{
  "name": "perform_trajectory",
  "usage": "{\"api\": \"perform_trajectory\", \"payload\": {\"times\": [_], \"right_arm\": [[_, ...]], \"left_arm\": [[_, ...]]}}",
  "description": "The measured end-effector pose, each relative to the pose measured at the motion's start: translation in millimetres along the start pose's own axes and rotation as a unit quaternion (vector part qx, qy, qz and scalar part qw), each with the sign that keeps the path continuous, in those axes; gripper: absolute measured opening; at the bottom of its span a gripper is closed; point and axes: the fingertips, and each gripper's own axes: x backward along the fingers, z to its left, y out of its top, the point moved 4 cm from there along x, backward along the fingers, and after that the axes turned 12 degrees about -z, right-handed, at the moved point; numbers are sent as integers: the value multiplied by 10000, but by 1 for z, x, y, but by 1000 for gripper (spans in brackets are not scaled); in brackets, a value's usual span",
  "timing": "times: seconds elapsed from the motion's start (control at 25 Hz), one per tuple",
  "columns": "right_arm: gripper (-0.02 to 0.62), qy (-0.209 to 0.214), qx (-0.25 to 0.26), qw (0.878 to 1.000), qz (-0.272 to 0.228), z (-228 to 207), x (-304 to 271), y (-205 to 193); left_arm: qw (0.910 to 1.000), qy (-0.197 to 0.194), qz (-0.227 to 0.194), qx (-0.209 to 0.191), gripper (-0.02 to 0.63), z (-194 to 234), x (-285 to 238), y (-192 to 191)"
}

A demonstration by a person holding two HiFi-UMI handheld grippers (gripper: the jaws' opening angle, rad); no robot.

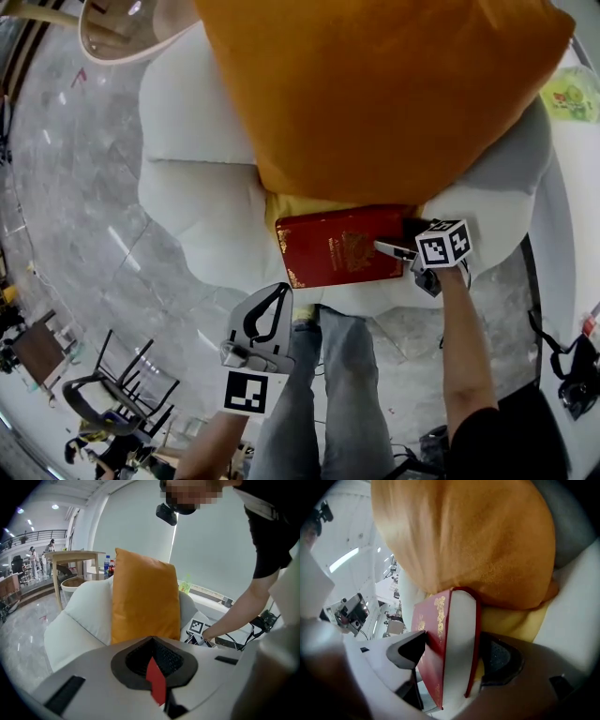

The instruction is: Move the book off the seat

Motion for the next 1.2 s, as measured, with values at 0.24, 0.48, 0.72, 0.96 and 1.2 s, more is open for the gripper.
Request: {"api": "perform_trajectory", "payload": {"times": [0.24,0.48,0.72,0.96,1.2], "right_arm": [[362,-40,-232,9997,78,-5,-3,3],[334,321,-70,9981,517,14,10,8],[276,1445,25,9806,1325,114,25,-14],[287,-10,668,9963,532,143,8,-5],[267,-669,714,9935,576,167,8,-15]], "left_arm": [[9999,-31,-104,98,11,0,8,4],[9999,-117,-64,48,11,-1,18,2],[9999,-102,-122,14,11,1,47,35],[9997,-51,-214,-41,11,1,67,68],[9992,90,-388,-105,11,9,94,98]]}}
